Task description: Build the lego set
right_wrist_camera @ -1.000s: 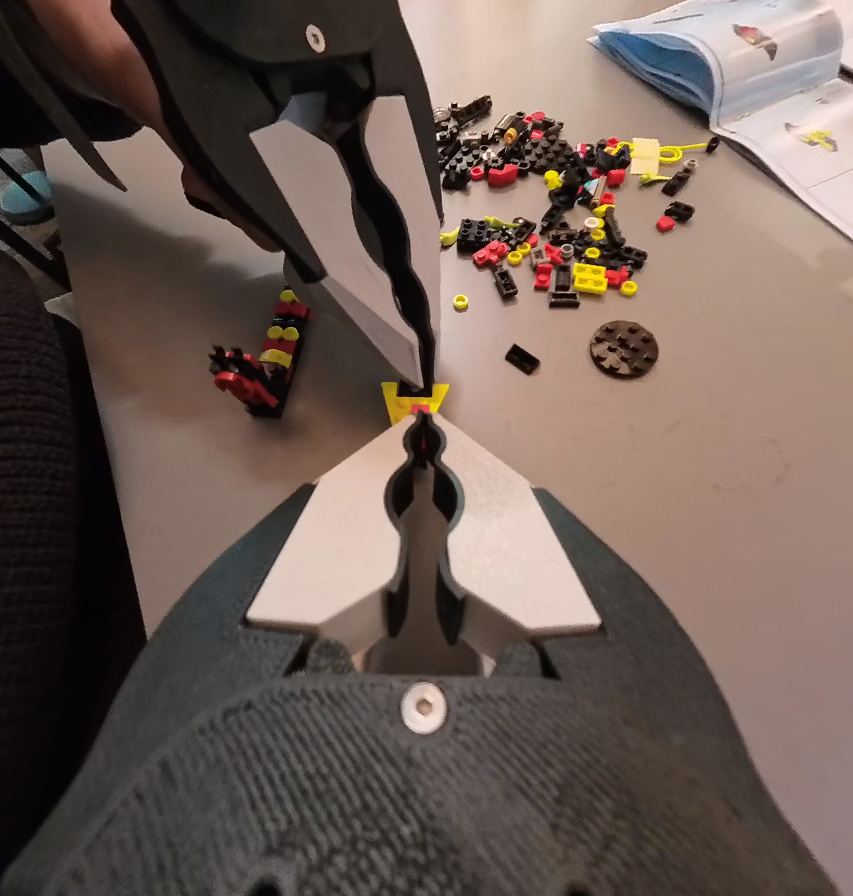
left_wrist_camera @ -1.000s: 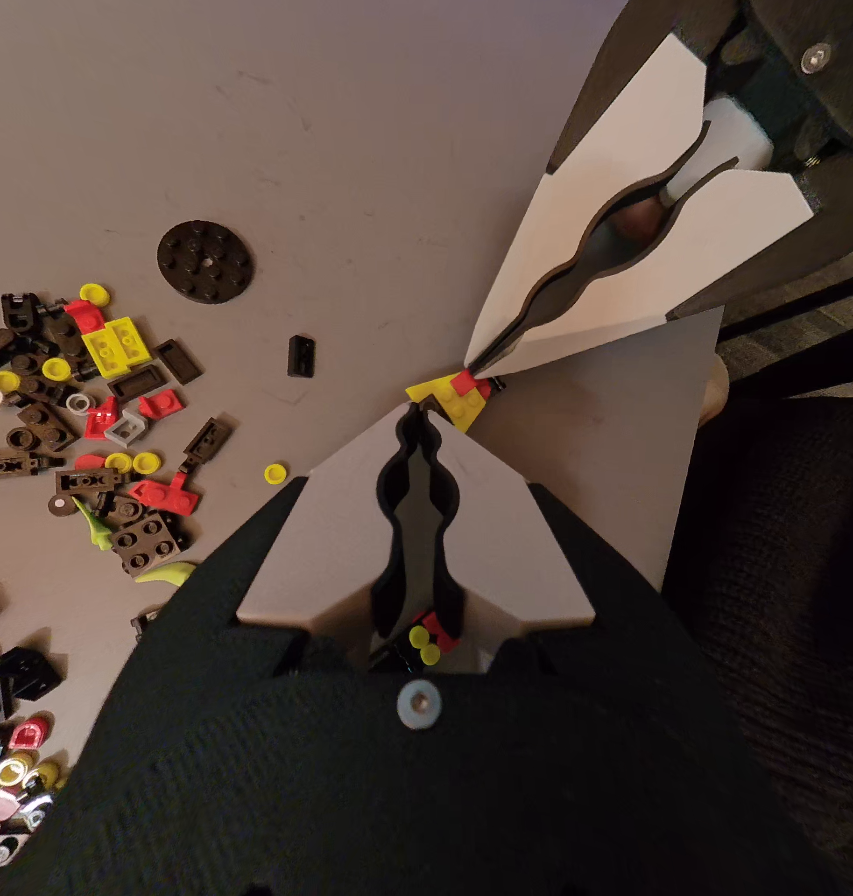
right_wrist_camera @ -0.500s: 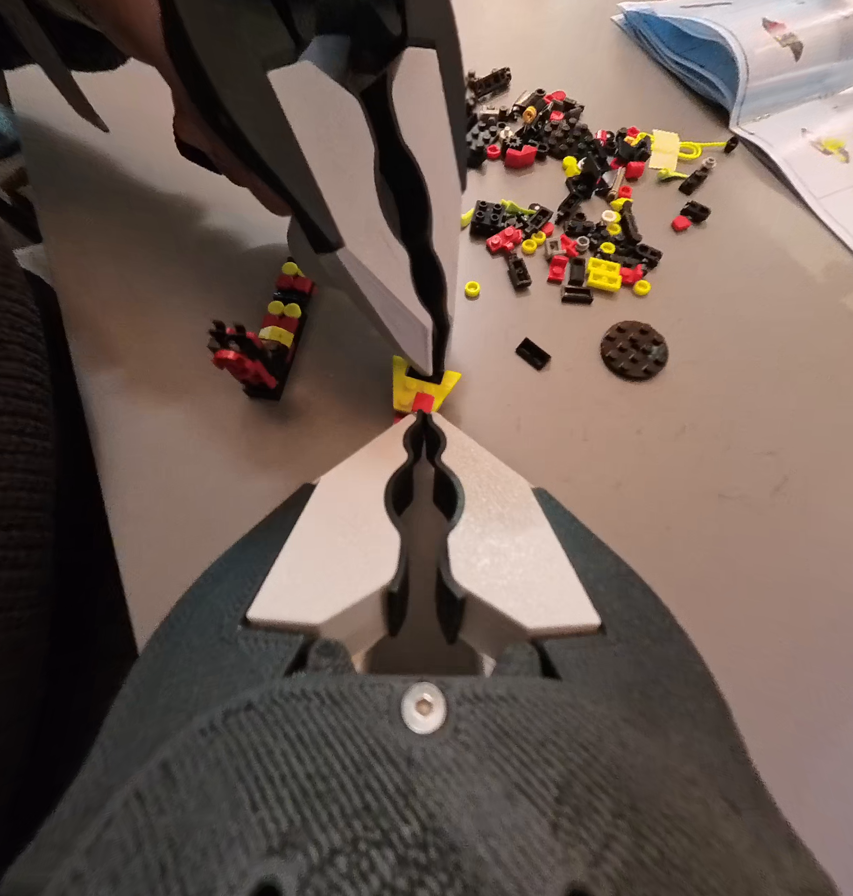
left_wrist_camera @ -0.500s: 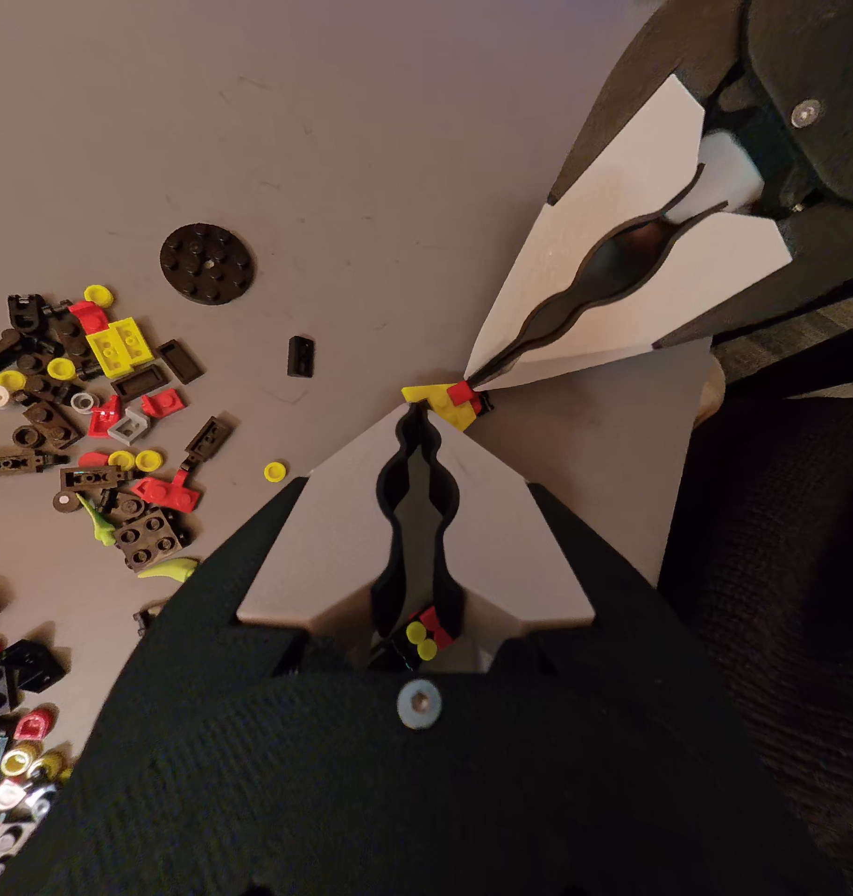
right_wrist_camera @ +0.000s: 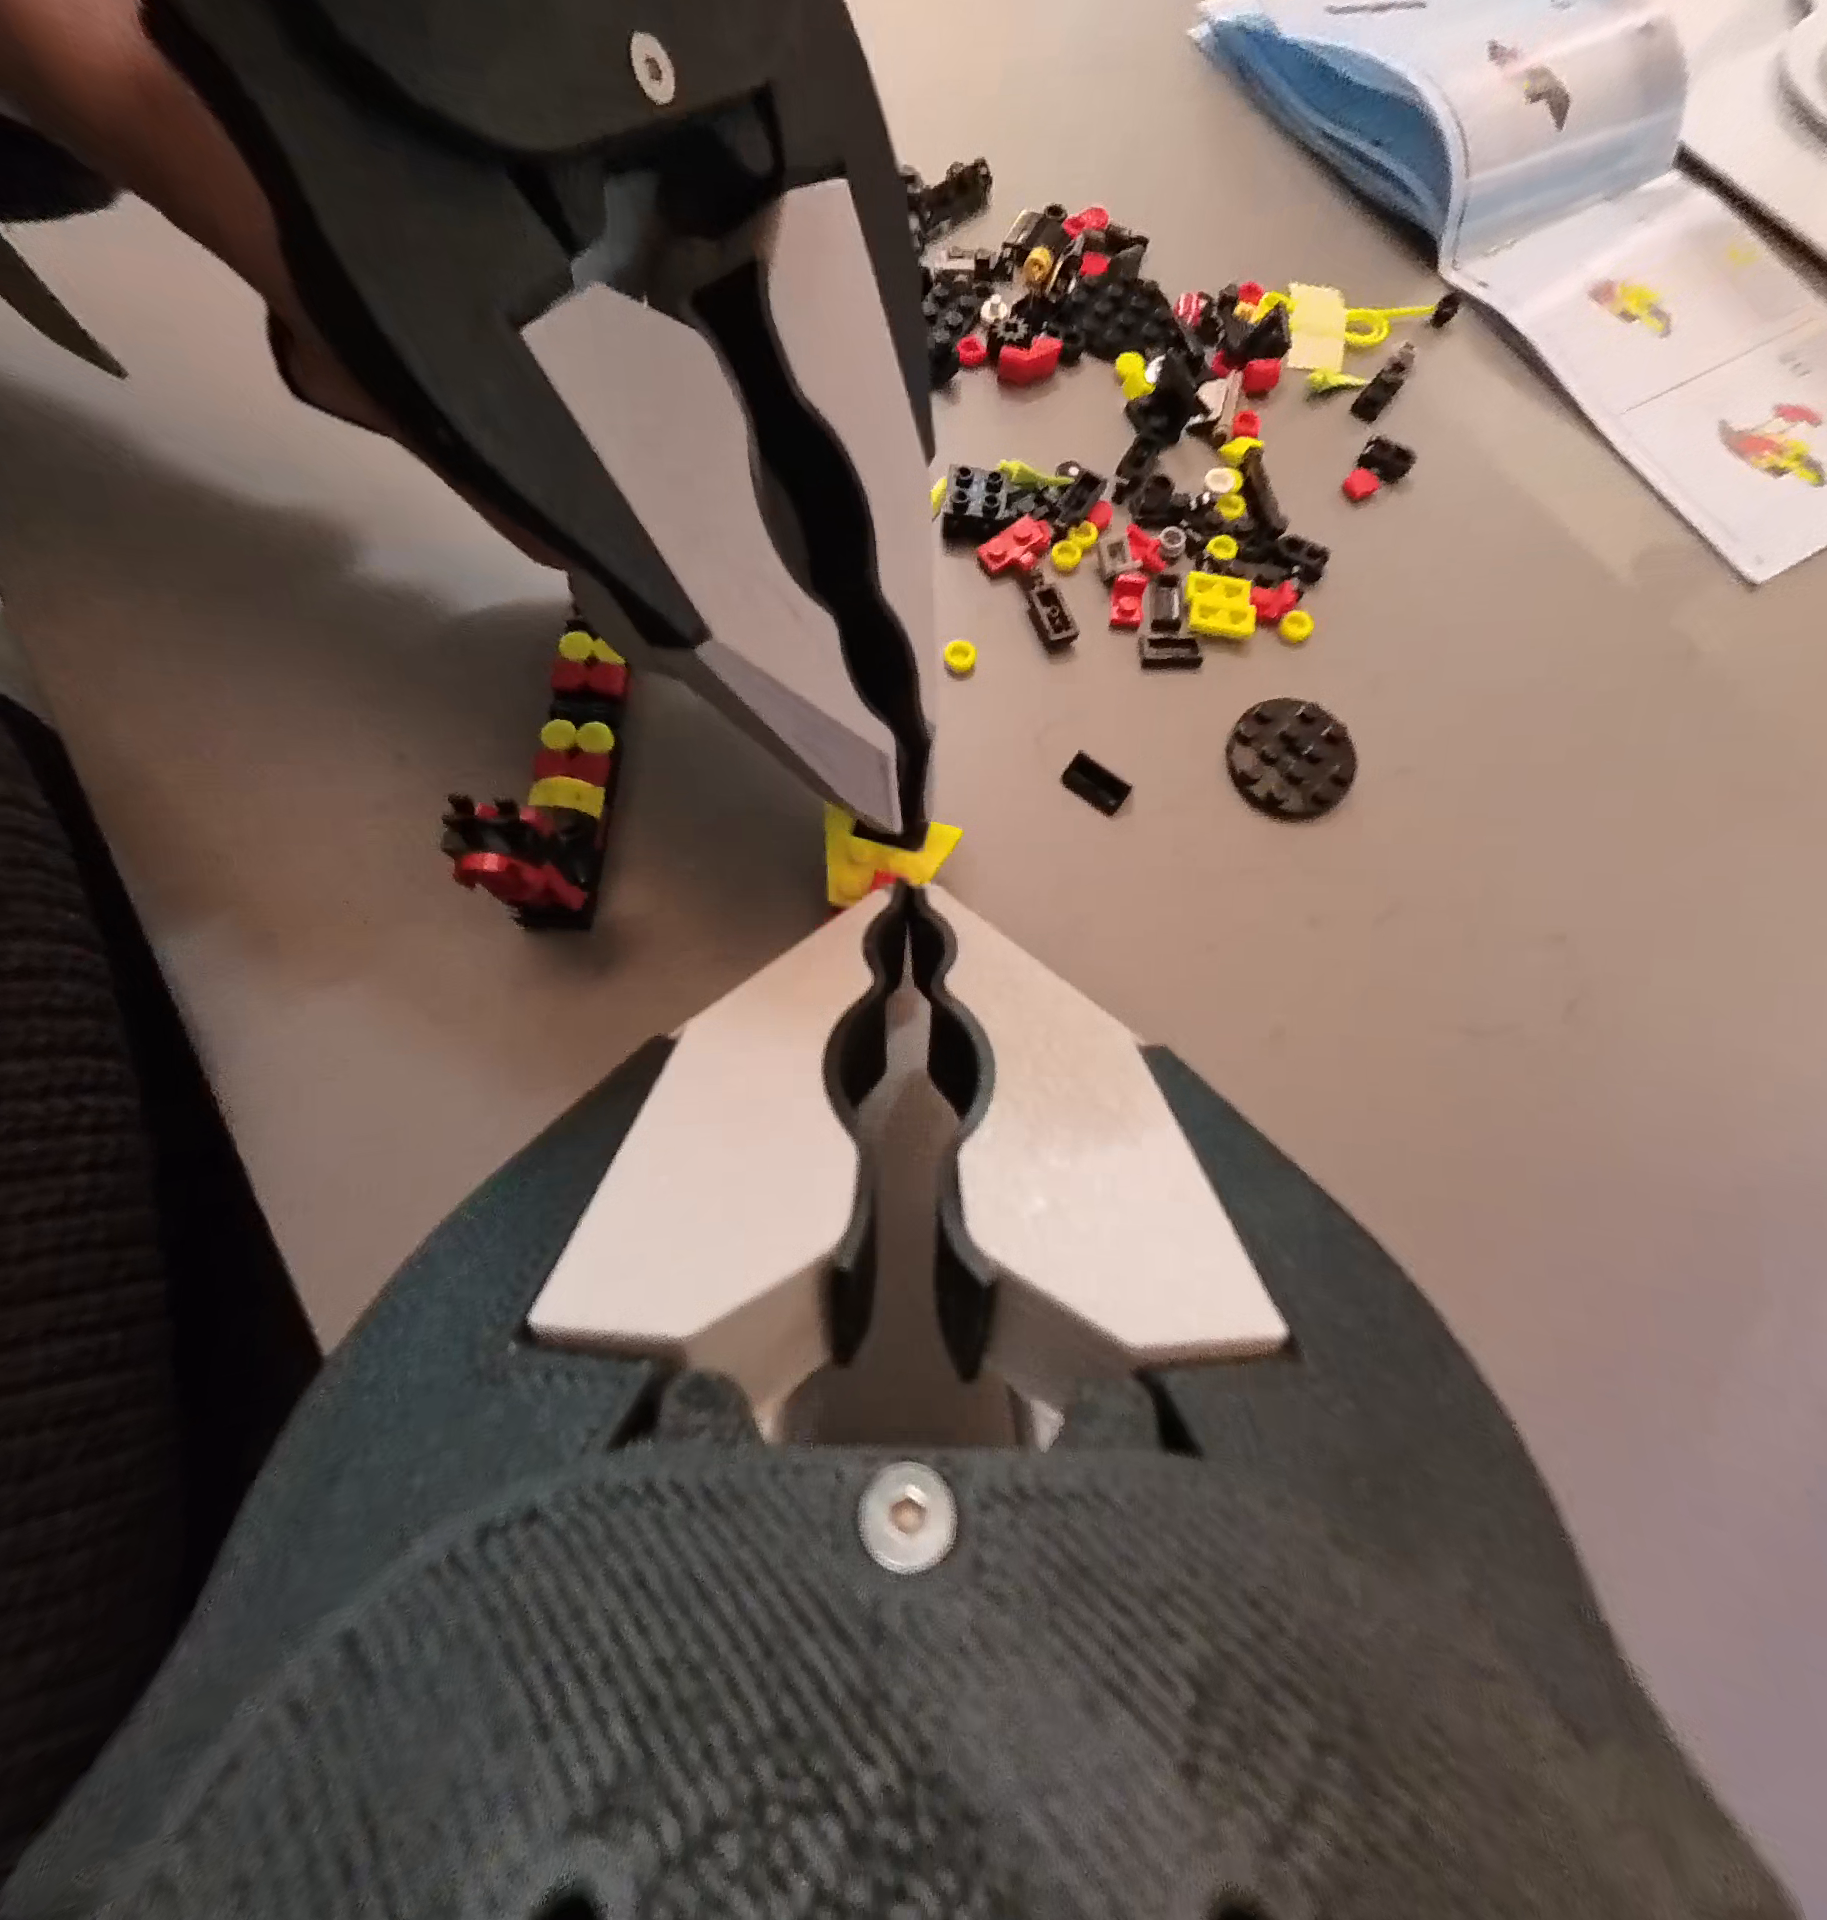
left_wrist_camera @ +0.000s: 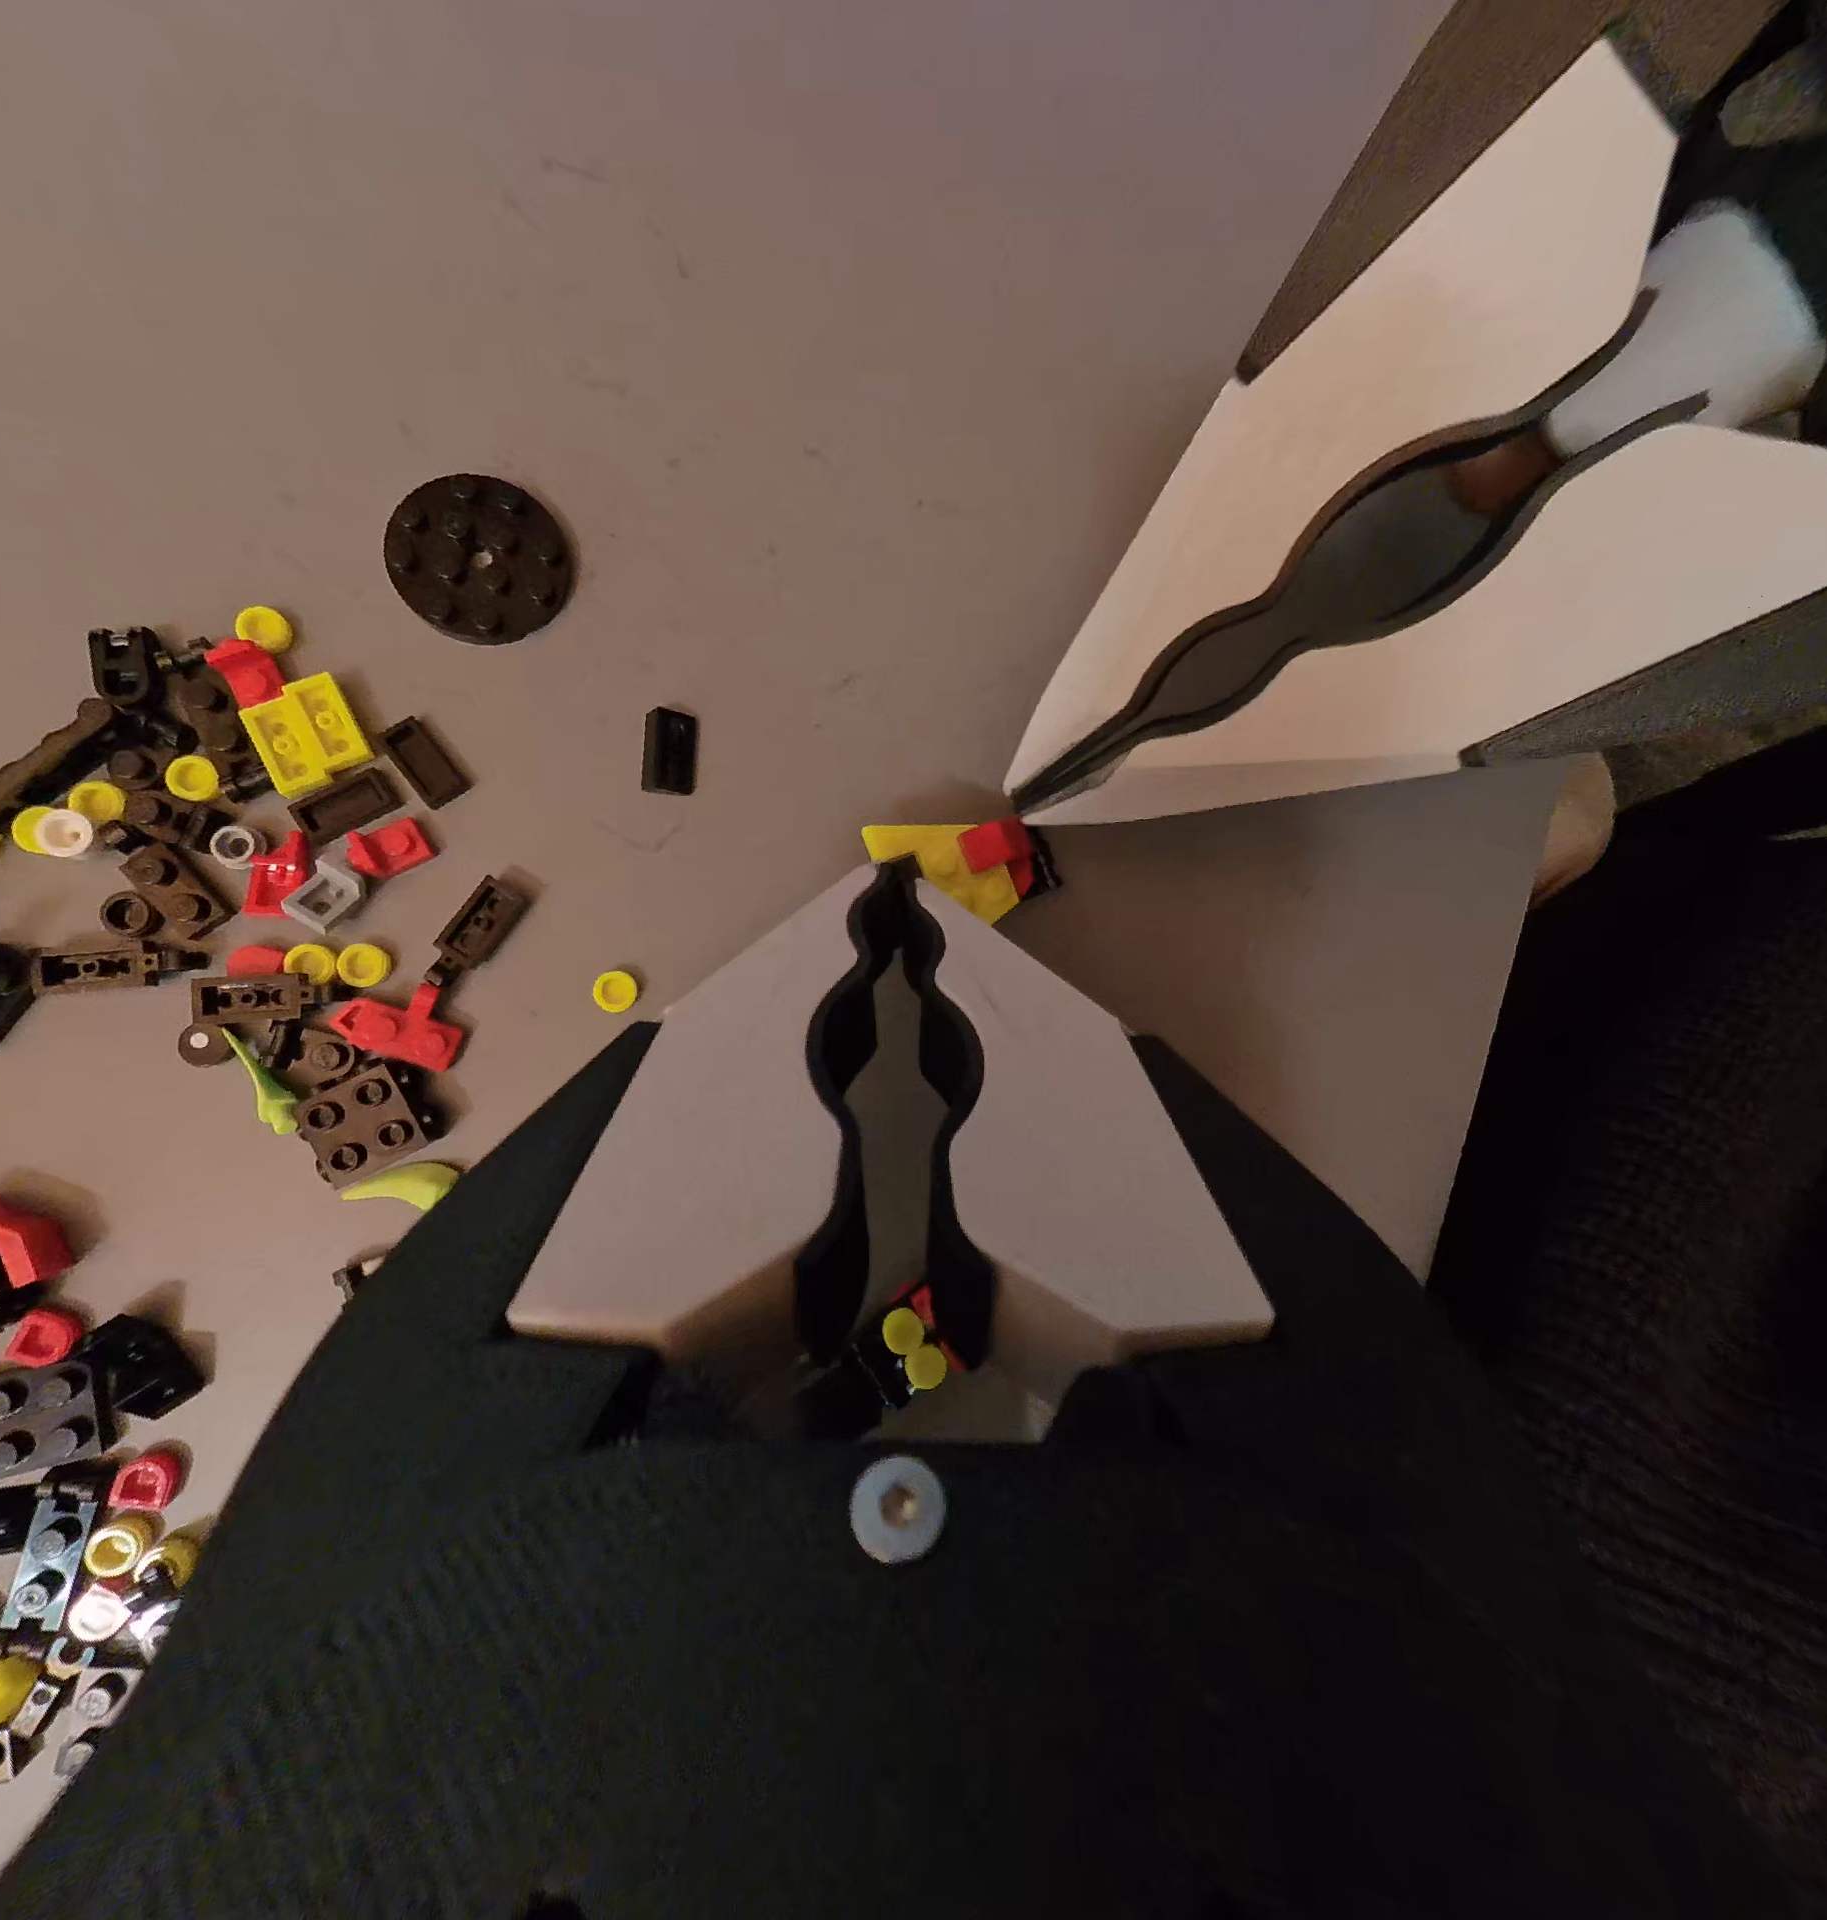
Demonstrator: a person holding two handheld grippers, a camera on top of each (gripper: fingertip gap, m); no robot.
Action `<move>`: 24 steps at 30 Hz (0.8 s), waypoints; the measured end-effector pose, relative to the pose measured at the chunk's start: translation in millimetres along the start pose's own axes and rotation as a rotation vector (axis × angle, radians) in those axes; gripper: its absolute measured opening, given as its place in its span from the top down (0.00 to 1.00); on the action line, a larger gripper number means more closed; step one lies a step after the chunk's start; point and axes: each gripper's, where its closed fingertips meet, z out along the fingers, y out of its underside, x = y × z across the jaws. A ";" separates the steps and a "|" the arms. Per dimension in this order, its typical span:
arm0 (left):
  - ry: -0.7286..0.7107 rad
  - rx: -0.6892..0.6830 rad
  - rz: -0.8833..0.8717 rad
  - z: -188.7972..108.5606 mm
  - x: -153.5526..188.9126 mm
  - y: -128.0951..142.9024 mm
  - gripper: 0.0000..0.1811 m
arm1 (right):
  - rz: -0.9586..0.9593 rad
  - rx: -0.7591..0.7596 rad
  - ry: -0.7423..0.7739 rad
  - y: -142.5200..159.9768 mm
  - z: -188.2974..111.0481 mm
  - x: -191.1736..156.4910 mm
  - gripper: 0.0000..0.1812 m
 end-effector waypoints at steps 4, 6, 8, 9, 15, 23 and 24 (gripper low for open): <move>0.008 -0.002 -0.008 0.1 0.7 1.1 1.00 | 0.025 -0.014 -0.007 1.9 4.6 -1.4 1.00; 0.009 -0.004 -0.010 0.1 0.9 1.4 1.00 | 0.046 -0.009 -0.024 -0.4 5.4 -4.0 1.00; 0.005 -0.009 -0.011 0.3 0.6 2.4 1.00 | 0.051 -0.024 -0.027 1.3 7.1 -5.4 1.00; 0.005 -0.004 -0.013 -0.1 0.7 1.6 1.00 | 0.049 -0.030 -0.029 2.4 7.7 -6.2 1.00; 0.004 -0.007 -0.016 -0.5 0.7 2.1 1.00 | 0.047 -0.041 -0.026 3.5 8.5 -7.0 1.00; -0.010 -0.014 -0.006 -1.1 0.4 3.3 1.00 | 0.034 -0.069 -0.014 3.2 9.7 -9.0 1.00; -0.014 -0.014 -0.003 -1.2 0.3 3.4 1.00 | 0.025 -0.072 -0.008 3.0 10.0 -9.4 1.00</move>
